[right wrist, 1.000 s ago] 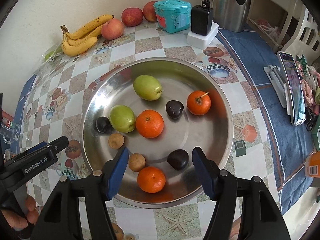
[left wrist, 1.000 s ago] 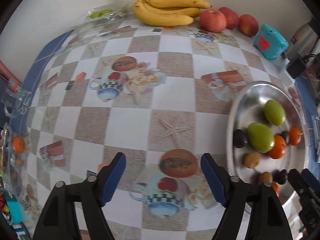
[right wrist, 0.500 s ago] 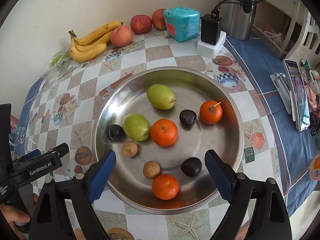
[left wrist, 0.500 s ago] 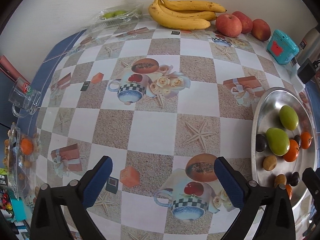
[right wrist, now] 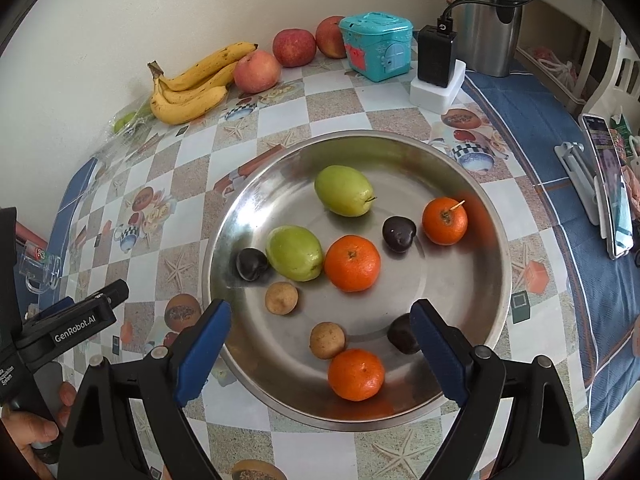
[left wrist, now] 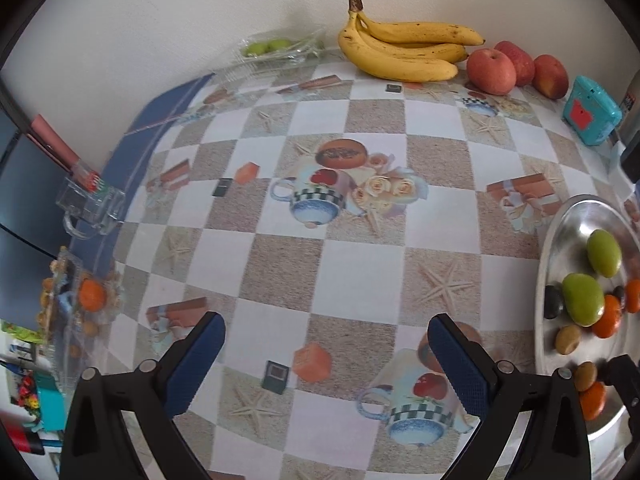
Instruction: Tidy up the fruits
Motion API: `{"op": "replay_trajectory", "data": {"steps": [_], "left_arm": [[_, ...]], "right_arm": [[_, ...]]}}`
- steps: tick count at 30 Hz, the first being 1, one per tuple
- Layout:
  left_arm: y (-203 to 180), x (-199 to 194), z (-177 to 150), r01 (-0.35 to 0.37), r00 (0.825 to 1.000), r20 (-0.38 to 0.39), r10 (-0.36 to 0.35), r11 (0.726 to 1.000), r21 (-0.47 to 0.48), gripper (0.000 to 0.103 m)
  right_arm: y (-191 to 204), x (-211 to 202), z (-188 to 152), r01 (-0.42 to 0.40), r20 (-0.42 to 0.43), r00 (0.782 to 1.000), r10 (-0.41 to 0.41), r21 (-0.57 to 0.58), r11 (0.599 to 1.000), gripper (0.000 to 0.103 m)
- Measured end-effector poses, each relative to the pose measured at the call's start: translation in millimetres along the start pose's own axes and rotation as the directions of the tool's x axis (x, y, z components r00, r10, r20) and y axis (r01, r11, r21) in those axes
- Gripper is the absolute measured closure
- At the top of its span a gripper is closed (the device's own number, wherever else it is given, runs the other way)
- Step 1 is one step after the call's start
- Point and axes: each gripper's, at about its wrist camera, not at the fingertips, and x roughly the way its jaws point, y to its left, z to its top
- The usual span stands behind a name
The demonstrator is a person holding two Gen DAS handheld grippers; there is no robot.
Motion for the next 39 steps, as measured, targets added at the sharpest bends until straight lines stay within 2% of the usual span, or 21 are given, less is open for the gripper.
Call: {"op": "replay_trajectory", "data": {"steps": [5,9,11,13,23,34,39], "left_arm": [[4,3,-7,-0.025,0.999,-0.025,0.026,0.999,0.03,0.0],[11,16,-19,-0.059,0.989,-0.136,0.064,0.997,0.046,0.0],[15,18,-25,-0.085,0.984,-0.155,0.092,0.995,0.054,0.0],[18,14,-29,-0.062,0.984,-0.163,0.07,0.997,0.048,0.0],[26,-14,-47,-0.005,0.993,-0.121,0.01,0.999,0.039,0.0],[35,-37,-56,0.055,0.998,-0.038,-0.055,0.998,0.002,0.0],[39,-40,-58,0.093,0.995,-0.026,-0.094,0.995,-0.027,0.0]], "right_arm": [[1,1,-4,-0.009,-0.01,1.0,0.009,0.005,1.0,0.012],[1,-1,-10,-0.016,-0.012,1.0,0.016,0.022,1.0,0.012],[1,-3,-12,-0.016,-0.013,1.0,0.016,0.021,1.0,0.012],[2,-4,-15,-0.014,-0.018,1.0,0.015,0.018,1.0,0.012],[8,-17,-37,-0.008,-0.022,1.0,0.008,-0.008,1.0,0.012],[16,-38,-50,-0.002,0.04,0.999,0.004,-0.044,0.999,0.012],[18,-41,-49,0.01,0.053,0.999,-0.007,-0.055,0.998,0.012]]}}
